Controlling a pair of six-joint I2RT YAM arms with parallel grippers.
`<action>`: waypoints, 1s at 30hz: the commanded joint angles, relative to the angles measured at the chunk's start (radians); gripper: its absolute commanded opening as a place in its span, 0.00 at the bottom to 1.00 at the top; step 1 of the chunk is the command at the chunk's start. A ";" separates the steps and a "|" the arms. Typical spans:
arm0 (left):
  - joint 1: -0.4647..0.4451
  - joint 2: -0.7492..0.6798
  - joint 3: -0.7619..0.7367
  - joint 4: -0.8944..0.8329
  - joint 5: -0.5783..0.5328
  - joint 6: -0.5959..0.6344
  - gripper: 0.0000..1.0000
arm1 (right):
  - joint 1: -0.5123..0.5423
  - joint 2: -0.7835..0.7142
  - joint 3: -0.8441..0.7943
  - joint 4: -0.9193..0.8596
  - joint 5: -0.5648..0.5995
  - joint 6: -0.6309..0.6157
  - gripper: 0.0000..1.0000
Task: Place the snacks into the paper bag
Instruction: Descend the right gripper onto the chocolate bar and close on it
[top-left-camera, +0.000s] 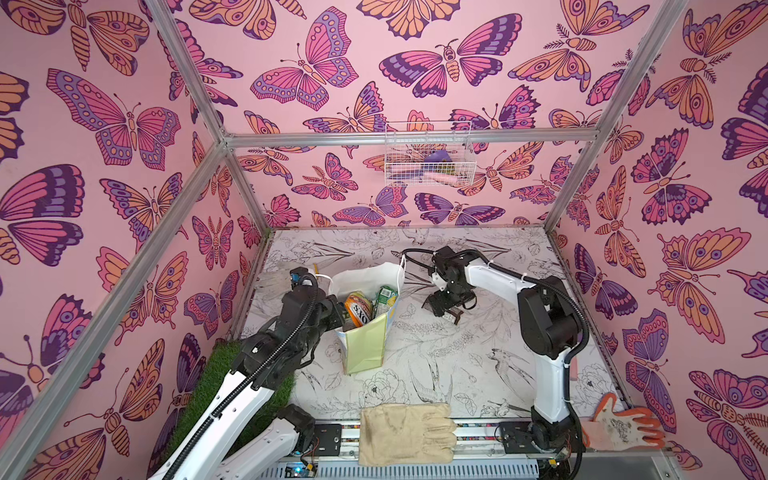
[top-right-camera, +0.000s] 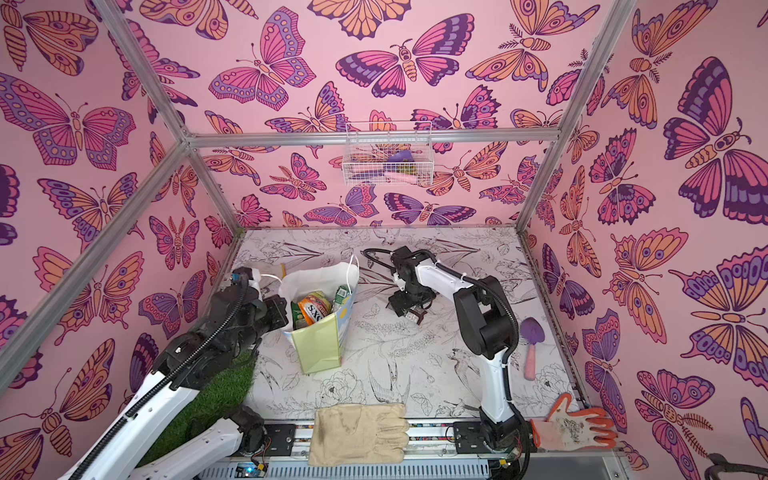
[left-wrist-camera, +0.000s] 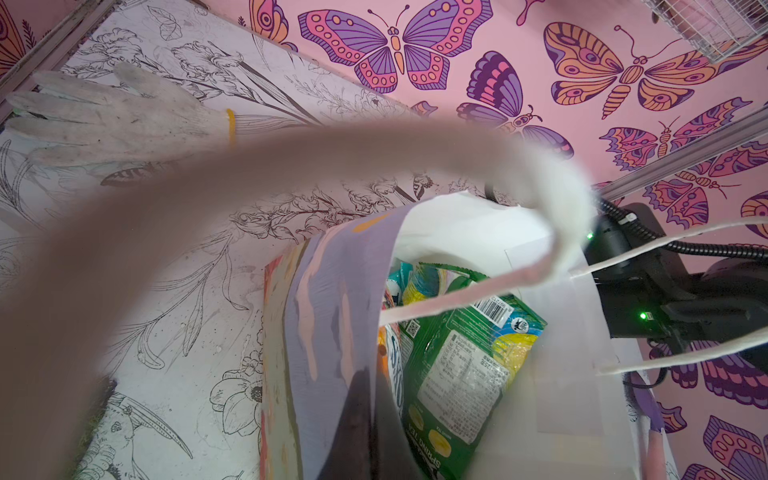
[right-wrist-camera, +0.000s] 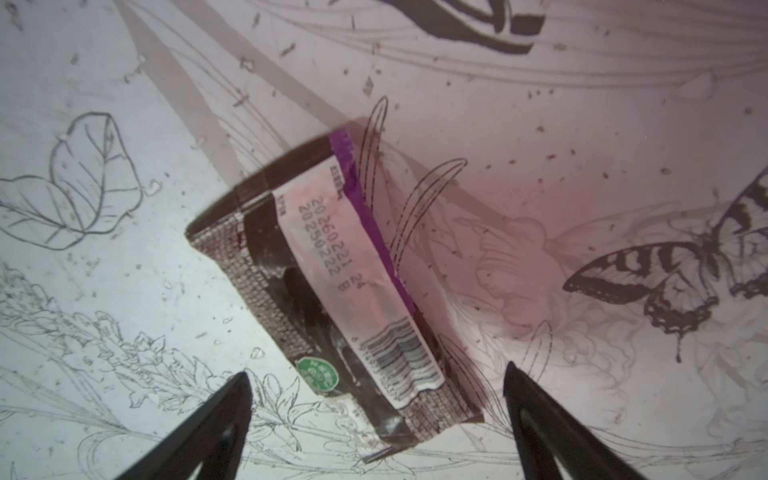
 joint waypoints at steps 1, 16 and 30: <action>0.004 -0.022 0.012 0.048 -0.030 0.018 0.00 | -0.006 0.025 0.029 -0.003 -0.019 -0.021 0.93; 0.005 -0.018 0.019 0.047 -0.030 0.019 0.00 | -0.005 0.032 -0.014 0.033 -0.041 0.036 0.82; 0.006 -0.011 0.025 0.048 -0.025 0.018 0.00 | -0.001 -0.018 -0.076 0.059 -0.065 0.075 0.64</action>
